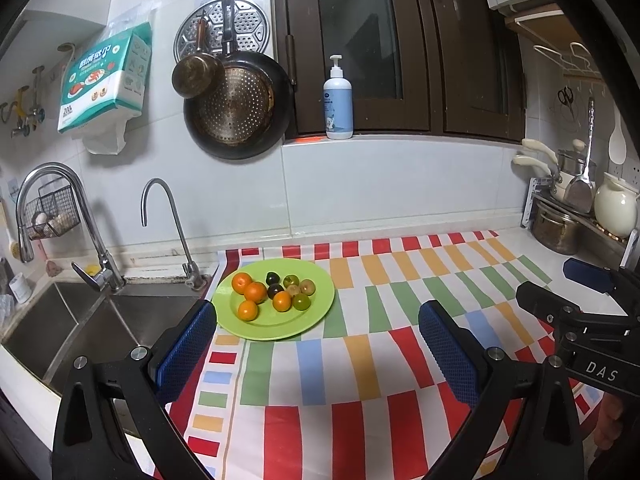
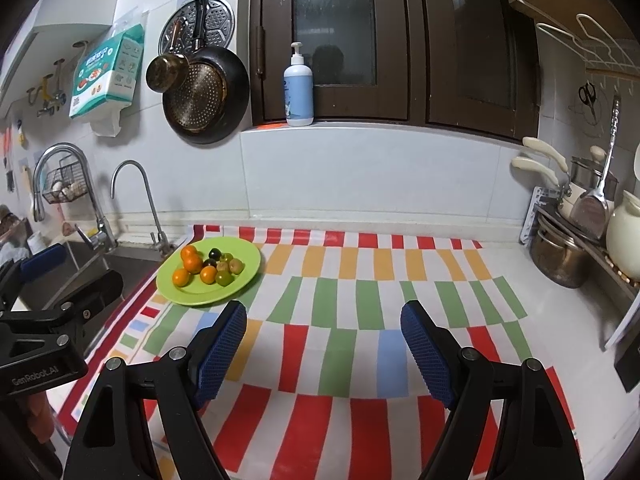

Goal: Organize fruits

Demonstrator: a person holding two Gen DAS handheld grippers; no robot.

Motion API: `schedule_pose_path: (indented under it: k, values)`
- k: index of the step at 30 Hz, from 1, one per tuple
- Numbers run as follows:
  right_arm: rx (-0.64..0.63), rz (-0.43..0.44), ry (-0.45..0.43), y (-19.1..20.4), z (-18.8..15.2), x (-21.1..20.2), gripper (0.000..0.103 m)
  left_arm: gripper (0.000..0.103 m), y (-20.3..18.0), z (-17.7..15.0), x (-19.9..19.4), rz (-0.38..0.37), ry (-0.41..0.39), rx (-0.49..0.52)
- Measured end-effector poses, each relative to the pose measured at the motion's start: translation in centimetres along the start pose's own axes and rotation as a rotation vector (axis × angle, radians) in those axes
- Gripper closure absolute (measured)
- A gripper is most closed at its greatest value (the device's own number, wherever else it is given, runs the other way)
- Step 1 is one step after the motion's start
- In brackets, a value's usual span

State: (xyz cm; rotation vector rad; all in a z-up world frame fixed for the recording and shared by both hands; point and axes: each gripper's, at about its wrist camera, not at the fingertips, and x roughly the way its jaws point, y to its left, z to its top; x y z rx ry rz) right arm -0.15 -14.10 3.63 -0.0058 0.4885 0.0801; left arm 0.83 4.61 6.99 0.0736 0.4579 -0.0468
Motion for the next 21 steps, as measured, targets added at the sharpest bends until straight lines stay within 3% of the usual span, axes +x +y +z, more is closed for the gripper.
schedule_pose_path:
  k: [21]
  values:
    - [0.010, 0.012, 0.008, -0.5, 0.0, 0.3, 0.023, 0.000, -1.1, 0.0, 0.0, 0.022, -0.002, 0.023]
